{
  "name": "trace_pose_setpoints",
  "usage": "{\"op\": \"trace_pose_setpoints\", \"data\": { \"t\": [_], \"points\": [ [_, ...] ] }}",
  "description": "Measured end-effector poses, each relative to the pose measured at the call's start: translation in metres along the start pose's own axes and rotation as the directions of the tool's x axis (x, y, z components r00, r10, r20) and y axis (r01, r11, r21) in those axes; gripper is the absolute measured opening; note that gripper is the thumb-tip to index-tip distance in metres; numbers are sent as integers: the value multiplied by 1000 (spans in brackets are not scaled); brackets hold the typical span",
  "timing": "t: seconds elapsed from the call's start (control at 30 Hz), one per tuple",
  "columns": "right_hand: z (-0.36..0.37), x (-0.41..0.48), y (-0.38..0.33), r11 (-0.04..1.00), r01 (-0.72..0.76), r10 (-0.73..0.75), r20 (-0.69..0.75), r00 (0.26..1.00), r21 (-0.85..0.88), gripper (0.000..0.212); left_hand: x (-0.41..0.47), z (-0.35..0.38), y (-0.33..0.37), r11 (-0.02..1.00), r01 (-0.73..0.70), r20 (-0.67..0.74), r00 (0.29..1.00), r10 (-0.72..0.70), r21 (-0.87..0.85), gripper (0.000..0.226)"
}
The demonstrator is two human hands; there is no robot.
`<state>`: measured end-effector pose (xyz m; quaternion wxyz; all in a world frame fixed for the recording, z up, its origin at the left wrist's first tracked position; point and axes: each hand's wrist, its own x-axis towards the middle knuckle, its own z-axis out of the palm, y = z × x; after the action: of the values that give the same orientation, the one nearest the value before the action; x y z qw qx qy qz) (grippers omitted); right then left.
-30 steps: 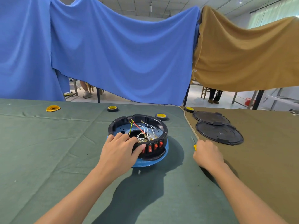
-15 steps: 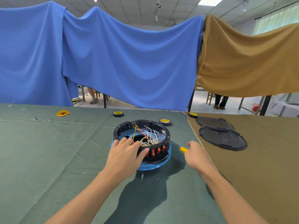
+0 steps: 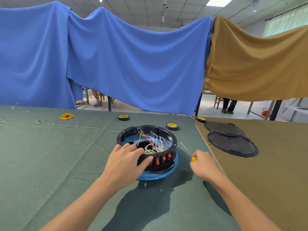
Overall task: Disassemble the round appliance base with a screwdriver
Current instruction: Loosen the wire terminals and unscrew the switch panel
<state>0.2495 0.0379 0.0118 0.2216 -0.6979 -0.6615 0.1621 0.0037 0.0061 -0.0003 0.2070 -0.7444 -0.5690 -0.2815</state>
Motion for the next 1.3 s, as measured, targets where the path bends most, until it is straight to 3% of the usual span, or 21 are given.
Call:
{"op": "trace_pose_setpoints", "data": {
  "t": [0.17,0.27,0.37,0.47,0.57,0.7,0.77,0.83,0.9,0.93,1.1,1.2,1.3],
  "points": [
    [8,8,-23,955,102,-67,-133,989,277,8,-1,2,9,999,-32,-77,996,34,31,51],
    [17,17,-31,966,73,-53,-86,995,249,13,-1,1,15,995,-62,-99,993,70,82,51],
    [19,28,-22,979,47,-21,-130,991,198,20,0,-2,24,988,-82,-108,989,96,129,51],
    [14,34,3,996,23,-39,-195,980,-85,18,2,-3,31,987,-100,-108,988,114,125,50],
    [12,29,30,914,2,-91,-200,976,-405,9,6,-2,38,986,-128,-101,985,139,105,50],
    [19,22,39,815,-18,-113,-189,975,-579,20,11,1,50,981,-161,-106,979,172,104,50],
    [15,21,27,891,-1,-120,-238,964,-454,27,12,3,52,978,-176,-107,976,188,112,51],
    [8,18,6,993,79,-99,-271,957,-85,33,13,2,50,972,-193,-102,973,207,133,51],
    [3,15,-19,966,88,-46,-173,984,244,39,12,0,44,970,-204,-102,971,217,130,52],
    [4,13,-29,948,75,-43,-108,993,310,39,12,-1,40,973,-201,-100,972,213,115,53],
    [9,15,-47,904,43,-68,44,997,425,15,8,-9,16,992,-72,121,991,60,102,74],
    [8,21,-50,847,42,-117,109,987,530,23,6,-14,10,996,-81,136,988,74,45,77],
    [11,28,-53,797,-4,-172,234,957,604,36,12,-20,10,997,-79,162,984,81,-22,62]
  ]
}}
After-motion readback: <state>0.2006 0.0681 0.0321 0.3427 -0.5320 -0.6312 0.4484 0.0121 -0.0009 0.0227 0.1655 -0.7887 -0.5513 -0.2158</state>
